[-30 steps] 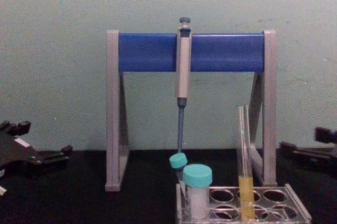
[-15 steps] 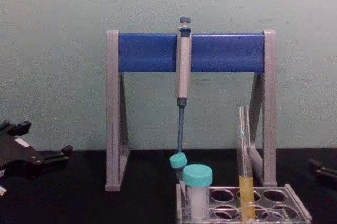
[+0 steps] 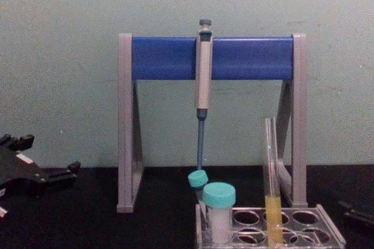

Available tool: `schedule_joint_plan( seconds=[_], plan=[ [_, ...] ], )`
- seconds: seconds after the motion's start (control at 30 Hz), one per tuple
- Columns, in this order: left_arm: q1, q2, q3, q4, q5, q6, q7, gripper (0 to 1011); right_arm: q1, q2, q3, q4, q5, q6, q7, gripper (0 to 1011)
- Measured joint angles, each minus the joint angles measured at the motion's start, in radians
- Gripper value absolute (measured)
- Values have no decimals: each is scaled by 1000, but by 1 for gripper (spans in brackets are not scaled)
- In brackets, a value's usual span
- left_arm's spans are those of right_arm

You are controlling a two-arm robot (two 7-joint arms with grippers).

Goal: Pick up the test tube from the test tube rack, shake it, then place it back into the test tube rack.

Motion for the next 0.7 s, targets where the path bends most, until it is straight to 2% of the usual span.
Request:
schedule_joint_plan(
  seconds=[0.27, 0.7],
  plan=[
    [0, 0, 0, 0, 0, 0, 0, 1010, 7, -15, 5, 14, -11, 19, 23, 1000],
    [0, 0, 0, 0, 0, 0, 0, 1010, 7, -13, 4, 13, -10, 18, 22, 1000]
  ],
)
